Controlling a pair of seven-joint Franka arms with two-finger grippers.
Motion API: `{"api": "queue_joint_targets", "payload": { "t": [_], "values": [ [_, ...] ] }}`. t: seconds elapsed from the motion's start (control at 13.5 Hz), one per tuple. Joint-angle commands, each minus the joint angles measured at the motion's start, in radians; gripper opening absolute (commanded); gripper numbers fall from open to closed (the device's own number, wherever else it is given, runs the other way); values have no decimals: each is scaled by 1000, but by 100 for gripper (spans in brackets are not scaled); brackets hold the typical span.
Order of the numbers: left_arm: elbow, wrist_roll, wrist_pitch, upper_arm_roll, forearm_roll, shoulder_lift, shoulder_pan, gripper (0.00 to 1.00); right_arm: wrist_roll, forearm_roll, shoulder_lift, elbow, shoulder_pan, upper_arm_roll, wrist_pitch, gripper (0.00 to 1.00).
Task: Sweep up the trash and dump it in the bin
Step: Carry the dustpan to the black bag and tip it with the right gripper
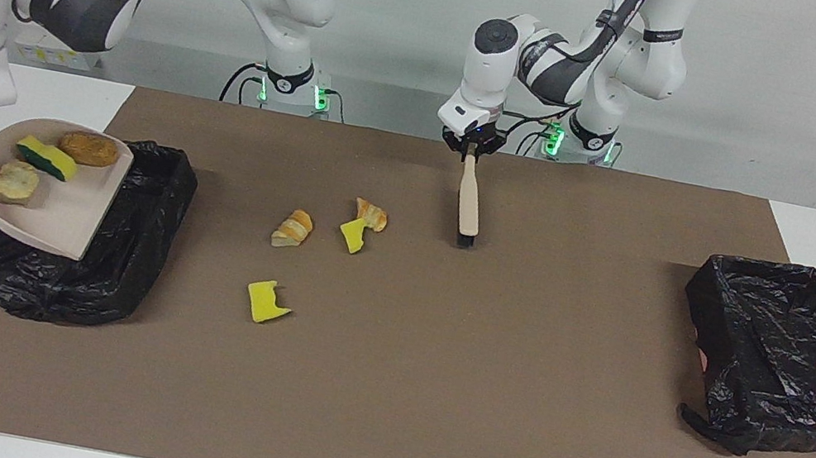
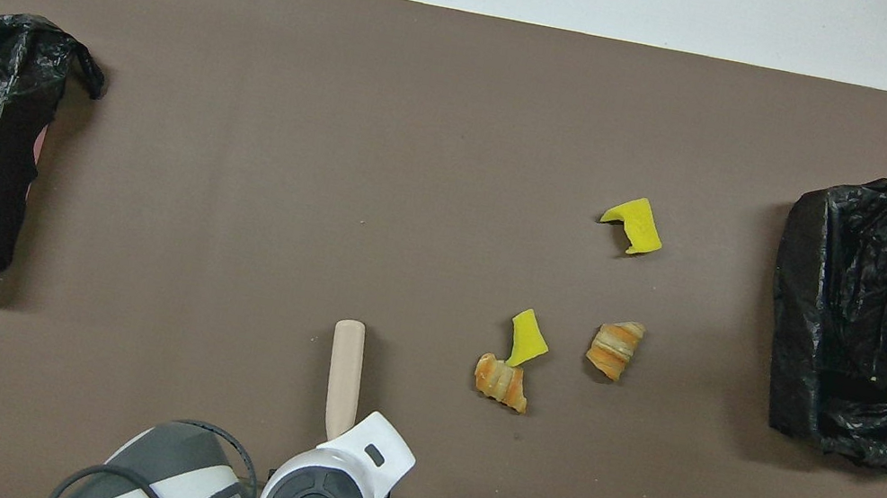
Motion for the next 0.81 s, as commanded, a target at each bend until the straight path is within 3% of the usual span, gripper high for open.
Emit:
{"api": "queue_joint_targets", "payload": {
  "t": [0.0,0.59,0.67,0.74],
  "values": [
    [-36,1,43,3,2,-13,14,0,193,-177,2,-62,10,10,44,0],
    [-56,100,117,3,2,4,37,0,265,-574,-34,-87,76,12,-25,0],
    [-59,102,120,3,2,4,39,14,265,-617,-35,-89,88,13,-28,0],
    [-59,102,118,4,2,4,44,56,264,-666,-40,-90,117,12,-31,0]
  ]
}}
